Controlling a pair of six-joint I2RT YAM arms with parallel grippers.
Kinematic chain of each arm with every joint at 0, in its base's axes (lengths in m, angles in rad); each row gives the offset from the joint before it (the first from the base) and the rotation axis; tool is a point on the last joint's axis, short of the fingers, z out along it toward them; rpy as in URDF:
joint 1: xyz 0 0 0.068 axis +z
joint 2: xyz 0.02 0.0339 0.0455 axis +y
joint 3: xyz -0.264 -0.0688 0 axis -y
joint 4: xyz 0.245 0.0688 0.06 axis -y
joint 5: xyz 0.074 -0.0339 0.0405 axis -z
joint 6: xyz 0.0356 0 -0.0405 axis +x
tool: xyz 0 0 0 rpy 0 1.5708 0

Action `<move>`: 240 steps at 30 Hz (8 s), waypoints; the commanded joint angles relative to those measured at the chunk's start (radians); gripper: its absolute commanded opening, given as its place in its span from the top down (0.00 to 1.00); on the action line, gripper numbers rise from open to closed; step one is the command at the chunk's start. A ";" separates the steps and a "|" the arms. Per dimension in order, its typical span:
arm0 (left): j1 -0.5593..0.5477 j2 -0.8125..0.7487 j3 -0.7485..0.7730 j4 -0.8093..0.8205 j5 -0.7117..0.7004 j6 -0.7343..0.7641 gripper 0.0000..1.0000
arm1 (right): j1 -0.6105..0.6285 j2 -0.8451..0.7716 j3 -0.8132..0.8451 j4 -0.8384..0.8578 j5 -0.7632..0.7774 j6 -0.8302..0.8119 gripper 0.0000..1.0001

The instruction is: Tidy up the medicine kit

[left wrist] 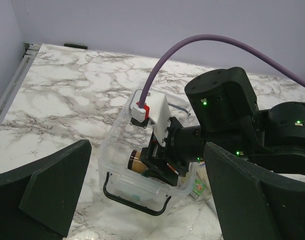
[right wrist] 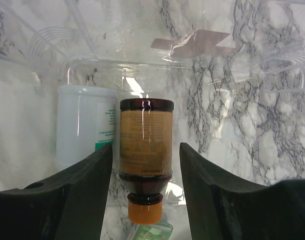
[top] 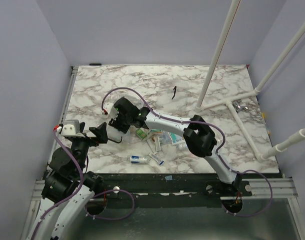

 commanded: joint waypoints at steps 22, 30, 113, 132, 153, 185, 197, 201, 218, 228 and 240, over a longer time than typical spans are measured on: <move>-0.003 0.007 -0.008 0.011 0.014 0.007 0.02 | -0.005 -0.420 -0.220 0.181 0.413 0.133 0.30; -0.003 -0.004 -0.008 -0.006 -0.041 -0.025 0.02 | -0.012 -0.557 -0.405 0.144 0.601 0.267 0.26; -0.002 0.010 -0.020 0.014 0.016 -0.018 0.02 | -0.113 -0.677 -0.548 0.220 0.399 0.290 0.99; -0.002 -0.010 -0.020 0.016 0.022 -0.018 0.02 | -0.113 -0.369 -0.193 0.155 -0.151 0.018 0.99; -0.004 -0.025 -0.023 0.021 0.035 -0.025 0.02 | -0.117 0.038 0.181 -0.162 -0.111 -0.073 0.99; -0.006 -0.004 -0.024 0.022 0.039 -0.024 0.02 | -0.120 0.110 0.230 -0.156 0.084 -0.043 0.58; -0.006 0.003 -0.022 0.020 0.035 -0.022 0.02 | -0.119 -0.066 0.188 -0.055 0.104 0.007 0.39; -0.006 0.004 -0.022 0.019 0.032 -0.022 0.02 | -0.119 -0.144 0.162 -0.031 0.120 0.038 0.38; -0.006 0.010 -0.022 0.017 0.028 -0.019 0.02 | -0.119 -0.567 -0.314 0.114 0.404 0.277 0.31; -0.007 0.023 -0.022 0.020 0.028 -0.018 0.02 | -0.121 -0.719 -0.579 0.045 0.465 0.470 0.30; -0.005 0.036 -0.022 0.021 0.037 -0.018 0.02 | -0.128 -0.771 -0.853 0.013 0.469 0.690 0.27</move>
